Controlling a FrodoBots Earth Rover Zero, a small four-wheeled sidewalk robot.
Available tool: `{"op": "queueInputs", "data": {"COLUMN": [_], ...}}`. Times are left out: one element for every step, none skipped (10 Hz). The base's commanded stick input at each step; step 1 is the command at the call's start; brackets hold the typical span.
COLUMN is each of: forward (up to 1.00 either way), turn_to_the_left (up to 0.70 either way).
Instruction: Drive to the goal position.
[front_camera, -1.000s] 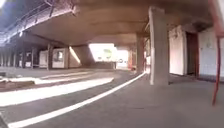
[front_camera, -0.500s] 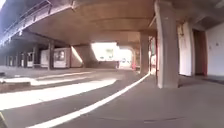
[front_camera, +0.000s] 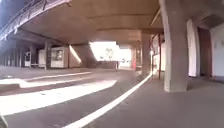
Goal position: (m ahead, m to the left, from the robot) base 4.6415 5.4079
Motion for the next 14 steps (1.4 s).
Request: {"op": "queueInputs", "data": {"forward": [0.70, 0.70, 0.70, 0.70, 0.70, 0.70, 0.70, 0.70, 0.70, 0.70, 0.70, 0.70, 0.70, 0.70], "turn_to_the_left": [0.00, 0.00, 0.00, 0.00, 0.00, 0.00, 0.00, 0.00, 0.00, 0.00, 0.00, 0.00, 0.00, 0.00]}}
